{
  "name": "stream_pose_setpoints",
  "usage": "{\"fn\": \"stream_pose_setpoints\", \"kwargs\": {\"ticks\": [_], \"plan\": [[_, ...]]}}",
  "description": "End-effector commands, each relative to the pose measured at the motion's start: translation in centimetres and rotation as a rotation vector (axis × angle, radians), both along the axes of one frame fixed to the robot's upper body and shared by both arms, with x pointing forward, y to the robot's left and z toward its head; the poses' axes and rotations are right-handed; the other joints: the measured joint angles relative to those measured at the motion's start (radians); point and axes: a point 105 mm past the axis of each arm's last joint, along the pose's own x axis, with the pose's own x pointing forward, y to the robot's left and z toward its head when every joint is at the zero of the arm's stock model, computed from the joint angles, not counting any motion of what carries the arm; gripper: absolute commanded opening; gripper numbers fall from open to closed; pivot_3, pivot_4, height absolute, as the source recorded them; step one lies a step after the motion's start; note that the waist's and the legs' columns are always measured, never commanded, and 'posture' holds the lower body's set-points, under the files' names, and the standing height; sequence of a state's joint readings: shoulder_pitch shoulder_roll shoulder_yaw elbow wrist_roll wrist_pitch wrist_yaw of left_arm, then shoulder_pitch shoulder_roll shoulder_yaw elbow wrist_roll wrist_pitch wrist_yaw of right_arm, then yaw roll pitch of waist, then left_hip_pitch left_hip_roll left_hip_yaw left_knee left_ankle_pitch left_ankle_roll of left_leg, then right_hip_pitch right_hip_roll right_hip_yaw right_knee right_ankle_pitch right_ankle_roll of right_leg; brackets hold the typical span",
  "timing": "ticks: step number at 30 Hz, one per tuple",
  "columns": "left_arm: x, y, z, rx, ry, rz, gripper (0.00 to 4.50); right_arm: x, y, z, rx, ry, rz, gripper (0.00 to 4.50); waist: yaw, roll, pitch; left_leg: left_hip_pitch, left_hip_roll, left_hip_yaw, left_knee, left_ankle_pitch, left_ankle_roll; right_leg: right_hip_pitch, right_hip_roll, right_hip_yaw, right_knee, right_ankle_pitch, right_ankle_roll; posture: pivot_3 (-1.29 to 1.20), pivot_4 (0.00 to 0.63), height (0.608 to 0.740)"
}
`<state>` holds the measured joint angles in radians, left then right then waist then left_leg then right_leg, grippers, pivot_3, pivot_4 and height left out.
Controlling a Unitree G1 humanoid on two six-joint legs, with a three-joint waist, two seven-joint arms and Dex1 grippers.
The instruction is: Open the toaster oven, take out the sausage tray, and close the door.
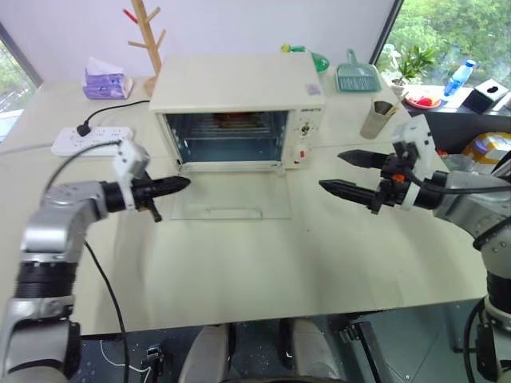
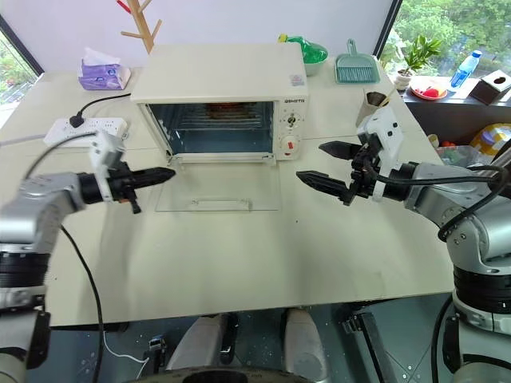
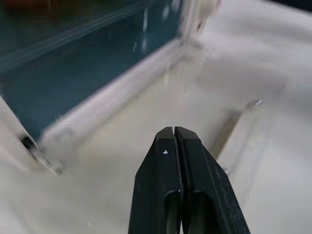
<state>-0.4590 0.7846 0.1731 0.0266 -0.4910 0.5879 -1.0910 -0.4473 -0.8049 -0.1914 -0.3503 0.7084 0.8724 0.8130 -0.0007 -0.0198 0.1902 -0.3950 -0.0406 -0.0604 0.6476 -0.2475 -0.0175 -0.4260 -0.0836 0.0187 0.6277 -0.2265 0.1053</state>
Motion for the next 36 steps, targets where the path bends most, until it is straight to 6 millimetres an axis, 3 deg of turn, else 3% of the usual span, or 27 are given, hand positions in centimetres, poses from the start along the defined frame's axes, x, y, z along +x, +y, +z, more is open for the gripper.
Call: {"fn": "stream_pose_setpoints", "kwargs": {"ticks": [1, 7, 13, 26, 36], "plan": [[-1.3, 1.2, 2.5, -0.08, 0.003, 0.015, 1.39, 0.7, -0.2, 0.2, -0.059, -0.053, -0.016, 4.5, -0.009, 0.0, 0.0, 0.0, 0.0, 0.0, 0.0, 0.0, 0.0, 0.0, 0.0, 0.0, 0.0, 0.0, 0.0, 0.0, 0.15, 0.74], [-3.1, 3.0, 5.5, -0.172, -0.001, 0.056, 4.44, 2.2, 0.8, 0.4, -0.04, -0.08, -0.023, 4.5, -0.016, -0.001, 0.001, 0.0, 0.0, 0.0, 0.0, 0.0, 0.0, 0.0, 0.0, 0.0, 0.0, 0.0, 0.0, 0.0, 0.15, 0.74], [-3.4, 3.0, 5.5, -0.134, -0.03, 0.087, 4.44, 3.4, 2.4, 0.7, -0.035, -0.121, -0.016, 4.5, -0.013, 0.0, 0.001, 0.0, 0.0, 0.0, -0.001, 0.0, 0.0, 0.0, 0.0, 0.0, 0.0, 0.0, 0.0, 0.0, 0.15, 0.74], [-2.4, 2.5, 6.2, -0.11, -0.094, 0.122, 4.44, 6.6, 11.2, -0.7, -0.362, -0.475, 0.024, 4.5, -0.015, 0.0, 0.001, 0.0, 0.0, 0.0, -0.002, 0.0, -0.001, -0.002, 0.0, 0.0, 0.0, 0.0, -0.001, 0.0, 0.15, 0.74], [-2.1, 2.2, 6.4, -0.118, -0.106, 0.115, 4.44, 10.7, 15.7, -1.7, -0.578, -0.745, 0.044, 4.5, -0.021, 0.0, 0.001, 0.0, 0.0, 0.0, -0.002, 0.0, -0.001, -0.002, 0.001, 0.0, 0.001, 0.001, -0.001, 0.0, 0.15, 0.74]]}}
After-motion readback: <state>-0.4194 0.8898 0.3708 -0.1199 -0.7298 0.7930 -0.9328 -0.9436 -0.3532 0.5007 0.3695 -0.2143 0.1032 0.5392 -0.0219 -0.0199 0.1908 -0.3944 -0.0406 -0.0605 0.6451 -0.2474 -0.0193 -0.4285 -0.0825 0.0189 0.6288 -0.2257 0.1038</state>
